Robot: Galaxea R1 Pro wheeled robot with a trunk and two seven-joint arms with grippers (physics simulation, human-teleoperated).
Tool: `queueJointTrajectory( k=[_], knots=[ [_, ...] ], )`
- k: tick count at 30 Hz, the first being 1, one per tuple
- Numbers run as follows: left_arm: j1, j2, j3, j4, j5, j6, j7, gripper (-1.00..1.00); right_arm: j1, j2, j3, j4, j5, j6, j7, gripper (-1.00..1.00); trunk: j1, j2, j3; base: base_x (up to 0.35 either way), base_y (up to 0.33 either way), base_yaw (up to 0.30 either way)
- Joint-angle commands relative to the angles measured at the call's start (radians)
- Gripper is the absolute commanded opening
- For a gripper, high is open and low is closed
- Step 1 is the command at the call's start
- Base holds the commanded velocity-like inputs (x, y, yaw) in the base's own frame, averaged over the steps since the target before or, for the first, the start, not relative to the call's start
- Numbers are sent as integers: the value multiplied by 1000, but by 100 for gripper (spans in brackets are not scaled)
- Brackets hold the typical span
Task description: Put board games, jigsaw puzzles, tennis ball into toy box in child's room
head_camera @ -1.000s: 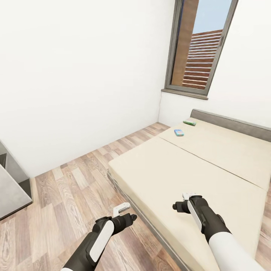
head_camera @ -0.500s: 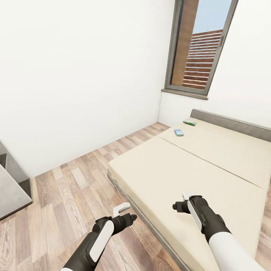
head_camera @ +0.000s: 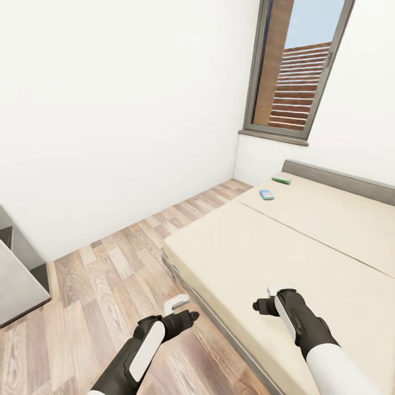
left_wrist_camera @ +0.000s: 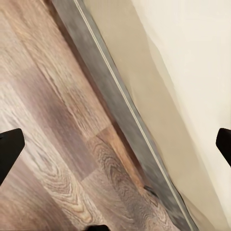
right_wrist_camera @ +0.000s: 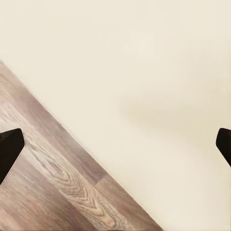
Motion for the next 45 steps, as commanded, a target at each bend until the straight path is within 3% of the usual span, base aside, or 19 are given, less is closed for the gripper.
queueJointTrajectory(
  k=[1,14,45],
  knots=[
    [-1,0,-2,-1,11,2,9,100,0,0,-2,-1,-1,5,1,100,0,-1,-1,121,226,-7],
    [-1,1,-2,-2,11,1,6,100,4,0,-3,-4,-2,7,1,100,0,-1,-1,132,248,-119],
    [-1,3,-1,-2,11,1,5,100,5,0,-2,-4,-2,8,1,100,0,-1,-1,140,264,-264]
  ],
)
